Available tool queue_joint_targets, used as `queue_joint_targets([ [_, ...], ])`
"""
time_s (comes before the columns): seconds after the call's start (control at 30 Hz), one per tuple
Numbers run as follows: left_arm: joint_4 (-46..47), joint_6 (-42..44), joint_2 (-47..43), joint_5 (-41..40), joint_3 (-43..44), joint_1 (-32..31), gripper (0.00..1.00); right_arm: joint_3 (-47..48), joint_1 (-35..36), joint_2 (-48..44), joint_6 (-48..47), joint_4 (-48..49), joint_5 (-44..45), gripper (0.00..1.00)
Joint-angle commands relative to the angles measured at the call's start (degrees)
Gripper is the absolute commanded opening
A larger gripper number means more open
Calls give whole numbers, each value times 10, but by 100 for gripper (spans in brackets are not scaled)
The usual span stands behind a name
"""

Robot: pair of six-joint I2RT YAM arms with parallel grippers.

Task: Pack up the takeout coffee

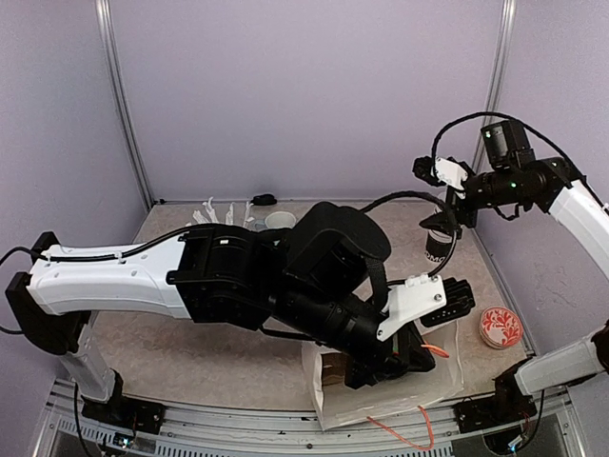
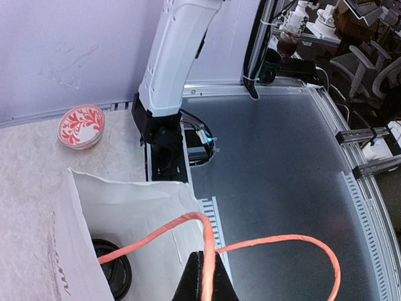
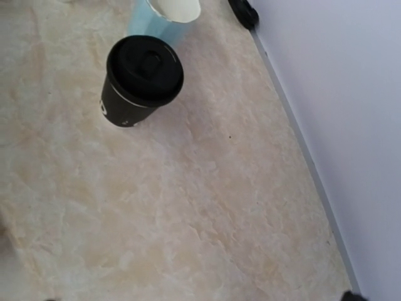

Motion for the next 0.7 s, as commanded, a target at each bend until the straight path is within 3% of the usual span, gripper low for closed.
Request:
queue_joint_targets([
  [0.0, -29, 27, 26, -34, 64, 17, 1, -11, -3, -20, 15, -3, -19, 97],
  [0.17, -32, 49, 33, -62, 76, 88, 3, -30, -3, -22, 28, 9, 0, 97],
  [0.37, -6, 75, 42, -32, 83, 174, 0, -52, -3, -17, 35, 31, 30, 97],
  [0.67, 5, 84, 94, 14, 135, 219, 0, -46, -4, 6, 37, 25, 48, 97],
])
